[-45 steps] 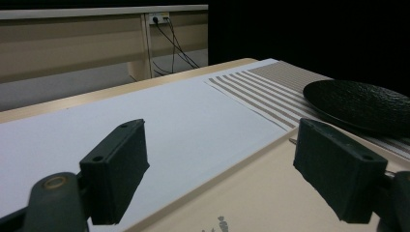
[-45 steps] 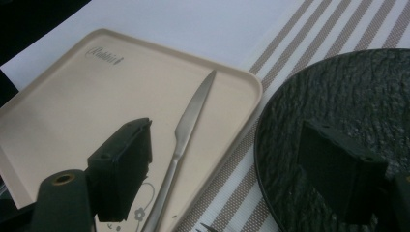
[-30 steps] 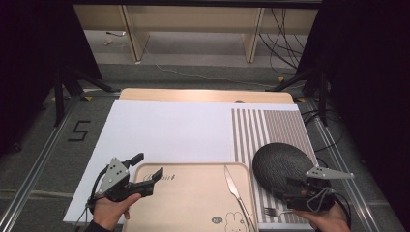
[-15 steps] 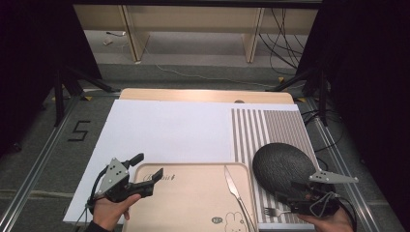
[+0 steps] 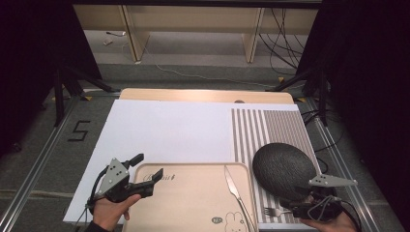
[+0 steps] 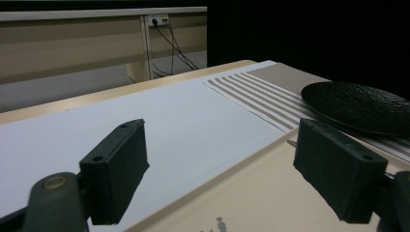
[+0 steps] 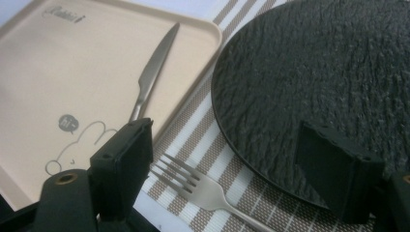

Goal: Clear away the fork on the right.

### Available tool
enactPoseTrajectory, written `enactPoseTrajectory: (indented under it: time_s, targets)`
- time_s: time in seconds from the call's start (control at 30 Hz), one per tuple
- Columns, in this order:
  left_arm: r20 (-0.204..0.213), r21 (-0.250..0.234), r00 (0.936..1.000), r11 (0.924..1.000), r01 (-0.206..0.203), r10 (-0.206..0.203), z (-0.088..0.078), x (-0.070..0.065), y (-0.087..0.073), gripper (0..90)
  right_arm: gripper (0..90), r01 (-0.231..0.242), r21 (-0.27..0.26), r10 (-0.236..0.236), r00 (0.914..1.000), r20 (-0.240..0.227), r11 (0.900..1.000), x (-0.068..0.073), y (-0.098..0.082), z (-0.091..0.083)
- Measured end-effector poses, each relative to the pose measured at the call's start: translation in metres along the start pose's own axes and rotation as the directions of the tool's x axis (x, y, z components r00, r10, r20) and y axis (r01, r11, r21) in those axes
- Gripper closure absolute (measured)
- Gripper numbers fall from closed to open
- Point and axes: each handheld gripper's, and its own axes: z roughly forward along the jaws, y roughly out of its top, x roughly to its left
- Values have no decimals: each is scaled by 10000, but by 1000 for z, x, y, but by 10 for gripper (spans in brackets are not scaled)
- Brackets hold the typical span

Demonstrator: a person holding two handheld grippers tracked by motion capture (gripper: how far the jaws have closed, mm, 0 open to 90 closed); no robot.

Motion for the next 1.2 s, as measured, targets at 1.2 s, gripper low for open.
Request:
enactPoseTrajectory:
  time_s: [1.2]
  targets:
    - [112,88,9999,9999,-91,90,2,-2,-1,188,262,333,3407,-836,9875,1338,9396,-19,-25,12]
